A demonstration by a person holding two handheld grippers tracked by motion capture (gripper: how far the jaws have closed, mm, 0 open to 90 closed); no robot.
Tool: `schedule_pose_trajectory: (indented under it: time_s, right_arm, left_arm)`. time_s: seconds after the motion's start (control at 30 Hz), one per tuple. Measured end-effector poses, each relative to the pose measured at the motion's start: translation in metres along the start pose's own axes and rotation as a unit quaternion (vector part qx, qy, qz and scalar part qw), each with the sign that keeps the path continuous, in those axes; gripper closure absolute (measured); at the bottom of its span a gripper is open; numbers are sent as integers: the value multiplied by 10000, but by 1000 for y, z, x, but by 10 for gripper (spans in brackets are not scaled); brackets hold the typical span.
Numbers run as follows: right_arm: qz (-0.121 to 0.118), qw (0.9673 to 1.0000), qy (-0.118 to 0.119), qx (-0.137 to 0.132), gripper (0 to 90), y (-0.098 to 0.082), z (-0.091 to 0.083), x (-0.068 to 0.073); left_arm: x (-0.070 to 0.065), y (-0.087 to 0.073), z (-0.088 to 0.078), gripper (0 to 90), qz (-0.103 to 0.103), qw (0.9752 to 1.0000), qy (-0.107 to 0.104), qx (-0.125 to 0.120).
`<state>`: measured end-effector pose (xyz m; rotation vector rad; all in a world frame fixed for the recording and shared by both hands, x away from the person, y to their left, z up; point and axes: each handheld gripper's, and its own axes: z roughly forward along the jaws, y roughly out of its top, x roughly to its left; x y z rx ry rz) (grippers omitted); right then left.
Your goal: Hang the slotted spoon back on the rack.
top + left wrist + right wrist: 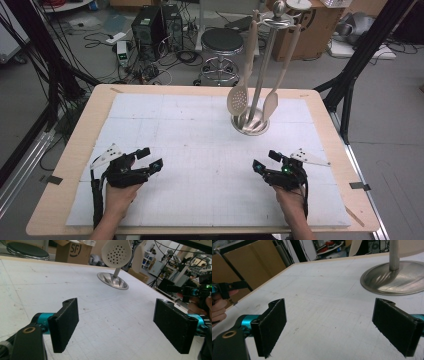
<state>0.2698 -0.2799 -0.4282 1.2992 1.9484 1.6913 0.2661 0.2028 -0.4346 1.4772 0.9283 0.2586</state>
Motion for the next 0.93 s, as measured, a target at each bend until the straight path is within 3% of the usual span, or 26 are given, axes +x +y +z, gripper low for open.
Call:
schedule_pose_trajectory:
  time_s: [0.93]
  right_arm:
    - [39, 10000, -32, 16, 111, -1, 1, -1]
  left_arm:
    - [0, -3, 1, 193, -5, 9999, 109, 60]
